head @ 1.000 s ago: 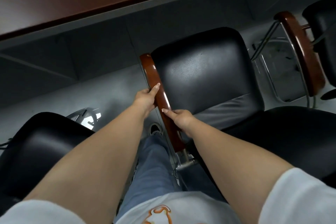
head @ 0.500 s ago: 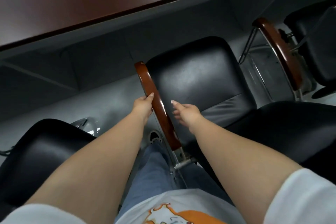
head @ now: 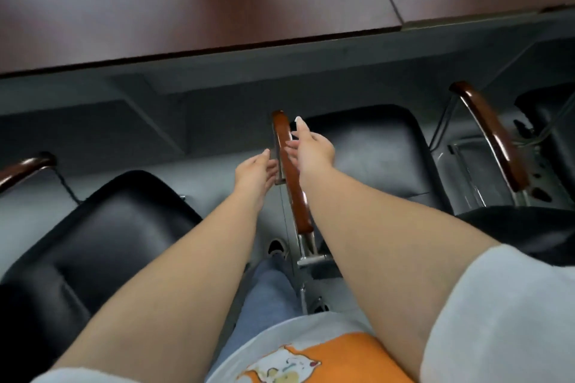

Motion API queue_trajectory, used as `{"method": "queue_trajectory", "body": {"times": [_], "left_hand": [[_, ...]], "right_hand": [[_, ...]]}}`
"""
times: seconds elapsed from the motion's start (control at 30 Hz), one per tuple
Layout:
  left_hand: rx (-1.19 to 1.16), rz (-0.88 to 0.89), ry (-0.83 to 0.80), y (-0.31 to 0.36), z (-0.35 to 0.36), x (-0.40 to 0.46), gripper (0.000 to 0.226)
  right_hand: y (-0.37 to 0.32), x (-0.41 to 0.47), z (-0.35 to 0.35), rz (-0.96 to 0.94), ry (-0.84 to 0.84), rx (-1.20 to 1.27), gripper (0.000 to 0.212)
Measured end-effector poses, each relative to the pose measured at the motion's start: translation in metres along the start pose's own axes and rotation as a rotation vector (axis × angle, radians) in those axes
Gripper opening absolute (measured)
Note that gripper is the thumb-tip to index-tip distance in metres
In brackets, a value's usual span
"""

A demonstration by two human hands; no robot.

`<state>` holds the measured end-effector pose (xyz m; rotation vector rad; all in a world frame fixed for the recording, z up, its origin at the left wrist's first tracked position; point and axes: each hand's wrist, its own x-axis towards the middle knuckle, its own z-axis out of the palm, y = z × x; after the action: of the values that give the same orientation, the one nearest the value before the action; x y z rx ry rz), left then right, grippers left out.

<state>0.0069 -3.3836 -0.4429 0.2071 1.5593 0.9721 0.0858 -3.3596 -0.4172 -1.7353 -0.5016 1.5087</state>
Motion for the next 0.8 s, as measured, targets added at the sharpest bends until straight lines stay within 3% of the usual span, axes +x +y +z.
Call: {"method": "queue_trajectory", "body": {"times": [0.13,0.37,0.8], "left_hand": [[-0.079,0.037,0.058,-0.022,-0.037,-0.039,0.032],[-0.076,0.054,0.081,-0.060,-0.070,-0.093,0.012],[0.110,0.106,-0.236,-0.103,-0.070,-0.160,0.013]], "right_hand": [[0.039,-0.041,-0.002,-0.052,-0.096,-0.144,0.028],[0.085,-0.089,-0.039,-0.141,-0.270,-0.302,0.026],[0.104,-0.169,-0.124,-0.152,-0.100,-0.190,0.023]]}}
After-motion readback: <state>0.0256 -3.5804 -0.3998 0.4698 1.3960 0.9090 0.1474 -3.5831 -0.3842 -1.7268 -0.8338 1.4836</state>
